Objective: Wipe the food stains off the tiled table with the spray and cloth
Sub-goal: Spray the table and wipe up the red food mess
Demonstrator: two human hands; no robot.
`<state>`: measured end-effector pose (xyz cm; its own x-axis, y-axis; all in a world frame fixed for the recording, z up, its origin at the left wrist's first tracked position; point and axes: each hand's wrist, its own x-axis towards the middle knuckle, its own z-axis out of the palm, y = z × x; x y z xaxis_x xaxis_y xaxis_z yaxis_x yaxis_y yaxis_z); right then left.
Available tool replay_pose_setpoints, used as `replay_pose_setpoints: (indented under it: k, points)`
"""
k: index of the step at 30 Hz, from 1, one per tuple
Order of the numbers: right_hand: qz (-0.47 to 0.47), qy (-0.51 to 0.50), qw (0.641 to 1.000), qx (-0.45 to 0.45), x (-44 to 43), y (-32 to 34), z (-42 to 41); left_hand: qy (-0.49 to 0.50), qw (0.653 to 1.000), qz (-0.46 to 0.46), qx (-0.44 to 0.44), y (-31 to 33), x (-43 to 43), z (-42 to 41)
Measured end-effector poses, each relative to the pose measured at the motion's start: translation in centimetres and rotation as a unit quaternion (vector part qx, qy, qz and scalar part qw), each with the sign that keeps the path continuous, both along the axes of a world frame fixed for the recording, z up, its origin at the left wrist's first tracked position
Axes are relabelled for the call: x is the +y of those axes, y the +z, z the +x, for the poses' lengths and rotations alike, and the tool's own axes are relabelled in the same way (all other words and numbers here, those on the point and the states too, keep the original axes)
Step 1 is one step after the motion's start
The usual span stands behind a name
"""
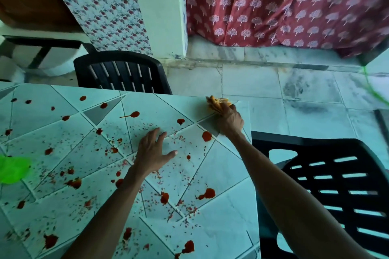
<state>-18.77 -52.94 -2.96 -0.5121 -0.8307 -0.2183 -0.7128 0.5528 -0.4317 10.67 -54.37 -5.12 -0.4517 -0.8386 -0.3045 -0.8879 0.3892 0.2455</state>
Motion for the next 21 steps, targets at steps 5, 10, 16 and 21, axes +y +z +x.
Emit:
replay_pose_setpoints:
  k: [5,10,16,21]
  points:
    - [0.009,0.118,0.993,-0.019,-4.1,0.0,7.7,-0.009,1.0,-0.014,0.018,-0.1,-0.6,2.9]
    - [-0.002,0.237,0.972,0.001,-2.2,-0.3,15.2,0.012,0.997,-0.038,0.063,-0.6,-1.3,6.6]
    - [-0.023,0.245,0.967,-0.068,1.0,1.7,18.1,0.03,0.995,-0.033,0.09,-0.3,-1.2,9.0]
    - [-0.084,0.08,0.988,-0.103,4.6,4.3,15.0,0.019,0.992,-0.029,0.121,-0.4,-1.1,9.8]
